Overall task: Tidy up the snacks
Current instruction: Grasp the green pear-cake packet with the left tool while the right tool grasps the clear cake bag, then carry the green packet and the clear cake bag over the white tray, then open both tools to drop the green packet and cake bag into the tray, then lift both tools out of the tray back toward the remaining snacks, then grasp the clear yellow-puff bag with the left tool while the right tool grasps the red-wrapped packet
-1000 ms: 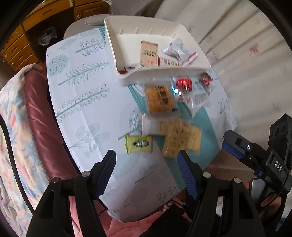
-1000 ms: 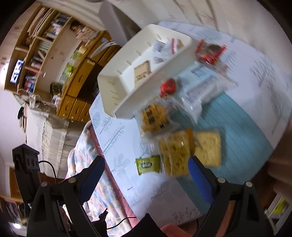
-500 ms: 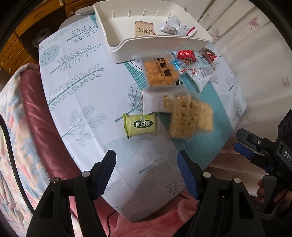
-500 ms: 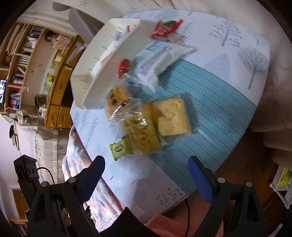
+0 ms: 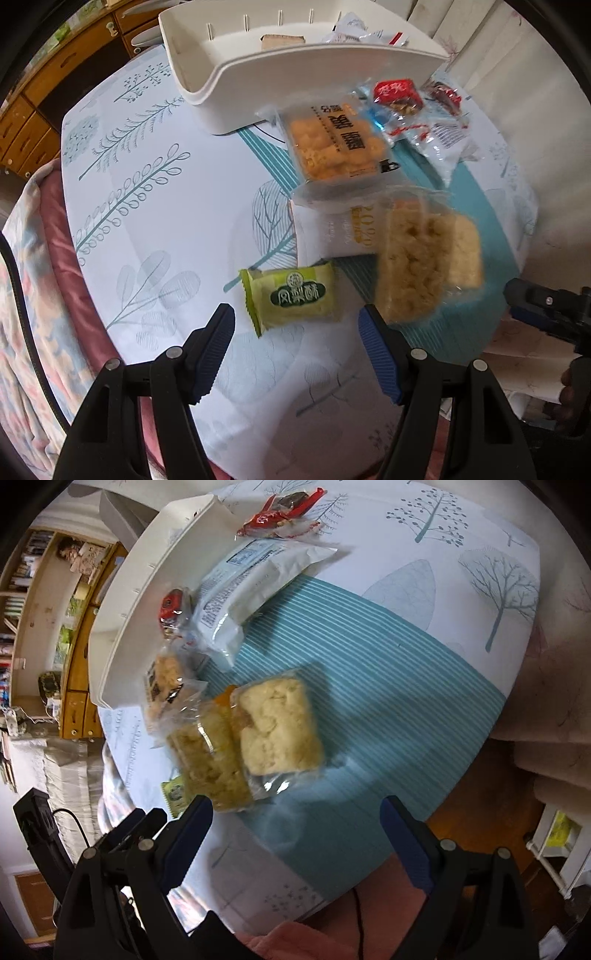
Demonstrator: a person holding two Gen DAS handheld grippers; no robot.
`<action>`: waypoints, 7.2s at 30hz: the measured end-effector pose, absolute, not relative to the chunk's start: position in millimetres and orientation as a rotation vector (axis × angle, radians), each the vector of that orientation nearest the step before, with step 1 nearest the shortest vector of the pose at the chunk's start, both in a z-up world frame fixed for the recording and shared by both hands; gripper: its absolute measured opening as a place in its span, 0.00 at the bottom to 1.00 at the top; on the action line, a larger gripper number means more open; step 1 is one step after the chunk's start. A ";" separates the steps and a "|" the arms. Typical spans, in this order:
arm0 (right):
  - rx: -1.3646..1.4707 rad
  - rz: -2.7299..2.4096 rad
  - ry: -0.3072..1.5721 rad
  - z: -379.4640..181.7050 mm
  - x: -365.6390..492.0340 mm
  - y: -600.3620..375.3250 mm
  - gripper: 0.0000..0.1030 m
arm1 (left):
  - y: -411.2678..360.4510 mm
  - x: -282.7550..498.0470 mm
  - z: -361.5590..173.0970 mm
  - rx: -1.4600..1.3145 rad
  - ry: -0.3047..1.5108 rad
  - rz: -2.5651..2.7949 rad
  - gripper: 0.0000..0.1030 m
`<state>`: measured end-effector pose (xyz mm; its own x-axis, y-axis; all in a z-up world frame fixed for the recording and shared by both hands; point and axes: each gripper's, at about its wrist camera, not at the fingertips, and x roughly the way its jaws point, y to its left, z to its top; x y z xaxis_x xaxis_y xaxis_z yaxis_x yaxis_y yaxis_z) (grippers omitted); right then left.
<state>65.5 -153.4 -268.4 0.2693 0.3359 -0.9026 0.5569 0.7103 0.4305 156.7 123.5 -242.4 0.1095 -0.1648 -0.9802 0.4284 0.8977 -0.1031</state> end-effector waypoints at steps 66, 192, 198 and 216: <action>0.757 -0.069 1.522 -268.2 86.5 -107.2 0.57 | 166.4 145.3 -279.0 0.131 1.505 -0.309 0.48; 0.328 0.085 1.090 -181.0 112.5 -210.6 0.79 | 91.3 117.8 -178.6 -0.038 1.363 -0.284 0.76; 0.265 0.179 1.065 -179.5 141.9 -231.5 0.79 | 73.4 120.3 -201.5 -0.074 1.394 -0.206 0.76; 0.189 0.311 1.121 -223.3 218.3 -255.0 0.79 | 51.8 131.4 -257.1 -0.067 1.519 0.040 0.76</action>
<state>218.3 -255.0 -223.3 0.3979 0.3383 -0.8528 -0.1495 0.9410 0.3035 131.4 51.8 -257.1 0.0514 -0.0155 -0.9986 -0.0683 0.9975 -0.0190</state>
